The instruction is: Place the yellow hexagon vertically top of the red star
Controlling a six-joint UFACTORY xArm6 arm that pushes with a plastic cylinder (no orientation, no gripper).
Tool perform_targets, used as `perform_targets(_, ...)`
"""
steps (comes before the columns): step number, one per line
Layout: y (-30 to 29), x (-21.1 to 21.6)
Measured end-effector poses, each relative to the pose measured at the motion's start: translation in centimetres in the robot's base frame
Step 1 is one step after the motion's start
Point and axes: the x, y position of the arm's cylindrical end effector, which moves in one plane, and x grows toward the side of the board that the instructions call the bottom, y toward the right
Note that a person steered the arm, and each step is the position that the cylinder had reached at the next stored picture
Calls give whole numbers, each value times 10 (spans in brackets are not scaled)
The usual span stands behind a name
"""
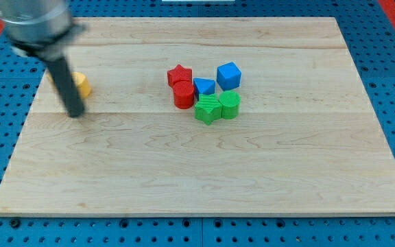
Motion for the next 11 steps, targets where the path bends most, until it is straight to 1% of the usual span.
perform_targets(1, -17, -48)
perform_targets(2, 23, -78)
perform_targets(3, 50, -105)
perform_targets(4, -55, -106)
perform_targets(5, -12, -133)
perform_targets(6, 80, -142)
perform_targets(7, 146, -158)
perform_targets(8, 145, -198)
perform_targets(9, 195, -182)
perform_targets(10, 212, -148)
perform_targets(11, 158, -164)
